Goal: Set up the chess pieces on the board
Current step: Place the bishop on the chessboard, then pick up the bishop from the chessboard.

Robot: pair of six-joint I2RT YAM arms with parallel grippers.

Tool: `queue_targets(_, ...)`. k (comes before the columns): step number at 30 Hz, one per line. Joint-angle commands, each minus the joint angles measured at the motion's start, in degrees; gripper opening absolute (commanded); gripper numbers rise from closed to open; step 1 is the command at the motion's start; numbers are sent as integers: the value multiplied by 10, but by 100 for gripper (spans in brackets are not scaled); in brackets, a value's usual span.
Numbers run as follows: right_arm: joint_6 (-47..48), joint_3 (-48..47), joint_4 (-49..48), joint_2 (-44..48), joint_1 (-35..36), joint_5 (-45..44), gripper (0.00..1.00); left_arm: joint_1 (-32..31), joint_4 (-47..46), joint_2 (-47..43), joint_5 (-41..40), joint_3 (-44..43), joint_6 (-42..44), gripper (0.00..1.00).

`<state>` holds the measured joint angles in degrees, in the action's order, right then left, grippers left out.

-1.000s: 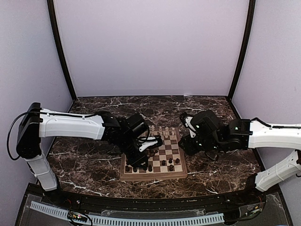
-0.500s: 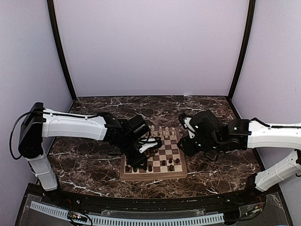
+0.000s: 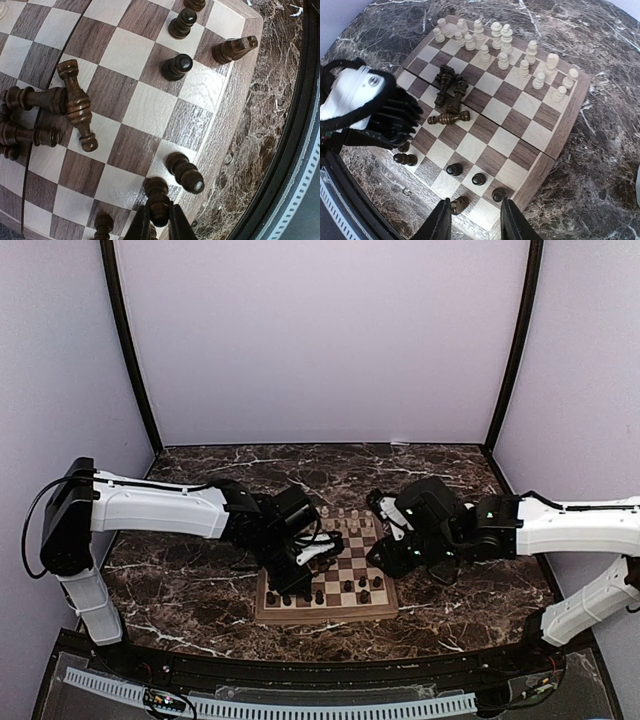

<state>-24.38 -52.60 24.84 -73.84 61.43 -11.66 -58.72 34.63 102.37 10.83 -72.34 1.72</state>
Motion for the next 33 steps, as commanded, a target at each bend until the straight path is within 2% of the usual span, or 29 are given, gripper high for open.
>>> queue_targets(1,32,-16,-32,-30,0,65,34,-1,10,-31,-5,3,-10,8)
queue_targets(16,106,-85,-48,-170,31,147,32,0,-1,-99,-1,64,-44,6)
queue_targets(33,170,-193,-22,-302,43,233,41,14,-38,-223,-25,146,-116,6)
